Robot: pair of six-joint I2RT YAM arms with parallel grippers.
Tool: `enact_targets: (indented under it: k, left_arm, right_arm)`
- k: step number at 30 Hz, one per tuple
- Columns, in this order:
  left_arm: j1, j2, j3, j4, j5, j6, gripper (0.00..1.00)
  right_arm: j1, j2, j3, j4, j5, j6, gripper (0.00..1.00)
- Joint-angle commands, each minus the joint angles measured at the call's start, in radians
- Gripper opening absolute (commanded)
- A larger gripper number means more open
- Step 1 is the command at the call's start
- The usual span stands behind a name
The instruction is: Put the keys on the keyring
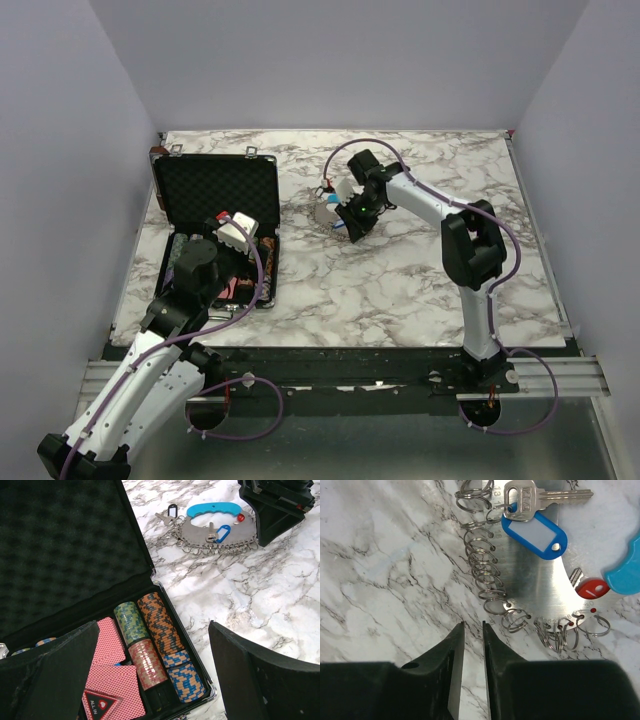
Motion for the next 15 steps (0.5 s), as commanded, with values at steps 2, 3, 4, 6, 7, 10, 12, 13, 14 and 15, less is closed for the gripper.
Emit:
enact_targets:
  k: [2,3,4,6,7,10,12,13,14,15]
  left_arm:
    - [0.007,-0.008,0.006,0.010,0.005,0.007,0.99]
    - [0.007,-0.008,0.004,0.010,0.005,0.007,0.99]
    - [0.007,-0.010,0.004,0.009,0.005,0.007,0.99]
    - [0.008,-0.011,0.006,0.009,0.005,0.007,0.99]
    - [0.007,-0.011,0.004,0.007,0.003,0.007,0.99]
    - [0.007,-0.010,0.006,0.010,0.005,0.007,0.99]
    - [0.007,-0.008,0.006,0.010,0.005,0.007,0.99]
    - [0.007,-0.010,0.006,0.010,0.006,0.007,0.99]
    - [0.007,-0.010,0.006,0.010,0.005,0.007,0.99]
    - [0.008,-0.010,0.006,0.010,0.006,0.007,0.99]
  right_arm:
    - [-0.008,0.006,0.000,-0.001,-0.101,0.023,0.30]
    - [-0.007,0.011,0.002,0.001,-0.105,0.027,0.30]
    - [-0.007,0.021,0.003,0.009,-0.101,0.035,0.31]
    - [-0.007,0.037,0.011,0.018,-0.081,0.049,0.31]
    - [-0.007,0.043,0.014,0.027,-0.072,0.059,0.30]
    - [-0.004,0.057,0.019,0.047,-0.060,0.090,0.30]
    - [0.001,0.067,0.025,0.059,-0.040,0.109,0.30]
    - [0.007,0.073,0.030,0.065,-0.027,0.116,0.31]
    - [0.008,0.078,0.037,0.070,-0.020,0.124,0.31]
    - [0.011,0.080,0.042,0.076,-0.006,0.132,0.32]
